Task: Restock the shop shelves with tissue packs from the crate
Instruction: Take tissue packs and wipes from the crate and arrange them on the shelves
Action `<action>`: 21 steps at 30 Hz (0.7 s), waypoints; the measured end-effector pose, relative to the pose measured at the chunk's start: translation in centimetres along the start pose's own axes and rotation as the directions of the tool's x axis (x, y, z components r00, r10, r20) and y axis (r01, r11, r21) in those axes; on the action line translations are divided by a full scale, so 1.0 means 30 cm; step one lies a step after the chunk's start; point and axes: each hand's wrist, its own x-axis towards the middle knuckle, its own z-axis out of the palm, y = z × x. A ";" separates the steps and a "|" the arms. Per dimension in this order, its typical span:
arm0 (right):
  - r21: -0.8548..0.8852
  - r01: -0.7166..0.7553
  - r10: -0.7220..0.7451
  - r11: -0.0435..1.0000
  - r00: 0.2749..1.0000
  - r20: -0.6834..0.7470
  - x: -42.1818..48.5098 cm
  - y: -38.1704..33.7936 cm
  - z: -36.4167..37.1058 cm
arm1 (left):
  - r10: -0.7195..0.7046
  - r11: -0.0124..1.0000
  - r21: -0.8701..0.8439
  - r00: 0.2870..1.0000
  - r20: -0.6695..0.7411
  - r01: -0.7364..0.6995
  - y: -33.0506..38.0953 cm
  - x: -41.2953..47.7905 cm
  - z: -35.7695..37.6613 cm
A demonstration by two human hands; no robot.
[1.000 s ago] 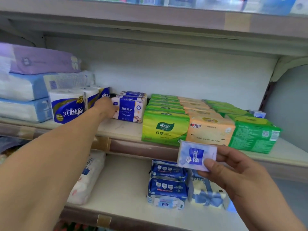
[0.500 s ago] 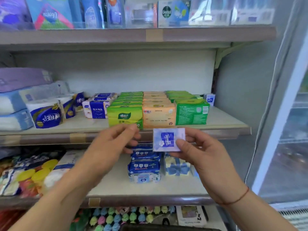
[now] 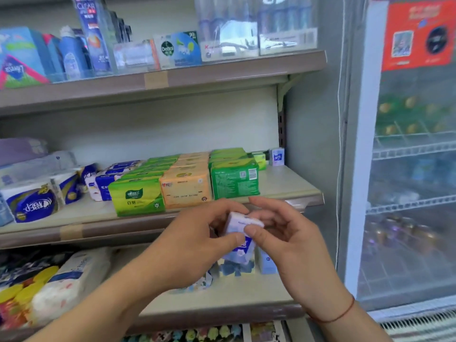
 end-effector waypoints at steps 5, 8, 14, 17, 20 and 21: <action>0.049 0.011 -0.002 0.999 0.984 -0.180 0.061 0.002 -0.103 | 0.047 0.981 0.186 0.999 0.025 -0.051 0.094 0.172 0.027; -0.026 0.013 -0.021 1.000 0.939 -0.345 0.119 0.025 -0.177 | 0.031 0.962 0.272 0.999 -0.032 -0.022 0.144 0.354 0.016; -0.037 -0.160 0.137 0.986 0.923 -0.359 0.166 0.065 -0.327 | 0.080 0.937 0.350 0.983 -0.163 -0.018 0.176 0.815 0.042; 0.078 -0.215 0.229 0.974 0.918 -0.323 0.211 0.071 -0.377 | 0.067 0.918 0.396 0.979 -0.192 0.015 0.149 1.033 0.080; 0.265 -0.204 0.279 0.942 0.915 -0.291 0.278 0.072 -0.426 | 0.035 0.893 0.447 0.978 -0.204 0.061 0.093 1.209 0.136; 0.316 -0.190 0.284 0.930 0.916 -0.284 0.300 0.072 -0.440 | 0.025 0.884 0.461 0.979 -0.204 0.074 0.072 1.254 0.158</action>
